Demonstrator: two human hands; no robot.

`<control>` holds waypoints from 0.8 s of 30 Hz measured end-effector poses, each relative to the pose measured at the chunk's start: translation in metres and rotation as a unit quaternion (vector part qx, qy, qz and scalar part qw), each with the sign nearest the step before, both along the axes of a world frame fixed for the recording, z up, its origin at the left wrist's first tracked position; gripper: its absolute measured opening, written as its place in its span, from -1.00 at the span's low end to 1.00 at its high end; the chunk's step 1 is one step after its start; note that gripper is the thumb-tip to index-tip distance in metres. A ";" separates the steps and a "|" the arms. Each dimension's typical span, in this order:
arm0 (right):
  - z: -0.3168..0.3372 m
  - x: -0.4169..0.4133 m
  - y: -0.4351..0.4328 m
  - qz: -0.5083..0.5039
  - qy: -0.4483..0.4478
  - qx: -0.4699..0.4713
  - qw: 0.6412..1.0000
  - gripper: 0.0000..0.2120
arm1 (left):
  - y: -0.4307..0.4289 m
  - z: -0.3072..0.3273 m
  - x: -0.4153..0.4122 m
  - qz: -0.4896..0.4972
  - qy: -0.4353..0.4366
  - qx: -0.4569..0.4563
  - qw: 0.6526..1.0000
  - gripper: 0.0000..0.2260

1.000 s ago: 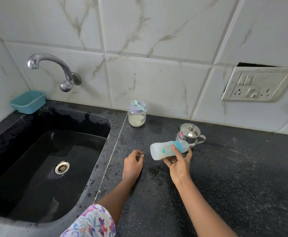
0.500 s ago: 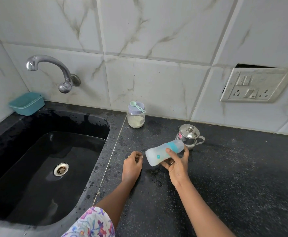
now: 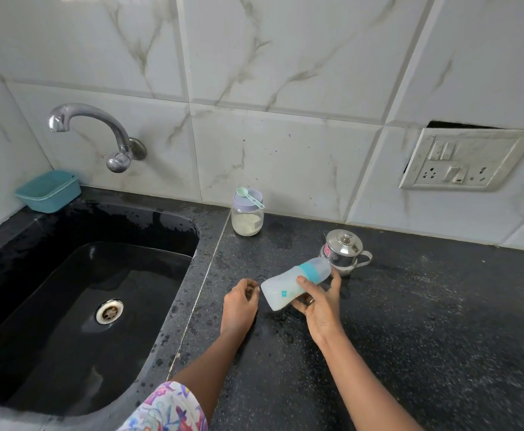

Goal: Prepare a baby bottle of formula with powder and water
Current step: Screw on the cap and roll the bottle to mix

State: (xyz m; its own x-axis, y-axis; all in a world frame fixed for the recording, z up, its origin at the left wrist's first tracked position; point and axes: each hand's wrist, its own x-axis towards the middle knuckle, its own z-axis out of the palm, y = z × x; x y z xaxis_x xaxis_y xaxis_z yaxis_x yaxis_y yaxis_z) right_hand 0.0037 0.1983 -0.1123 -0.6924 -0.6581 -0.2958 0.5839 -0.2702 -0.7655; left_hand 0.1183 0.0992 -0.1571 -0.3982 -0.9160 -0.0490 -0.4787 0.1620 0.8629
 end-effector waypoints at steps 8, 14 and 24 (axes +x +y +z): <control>-0.002 0.000 -0.001 0.005 0.001 0.002 1.000 -0.32 | 0.000 0.000 0.000 0.003 0.004 0.003 1.000 -0.88; -0.005 -0.002 -0.002 -0.023 -0.025 -0.012 0.999 -0.32 | 0.000 -0.002 0.000 0.000 -0.001 0.005 1.000 -0.86; -0.004 -0.001 -0.002 0.009 0.000 -0.002 1.000 -0.34 | 0.000 -0.002 0.000 0.002 0.001 0.008 1.000 -0.86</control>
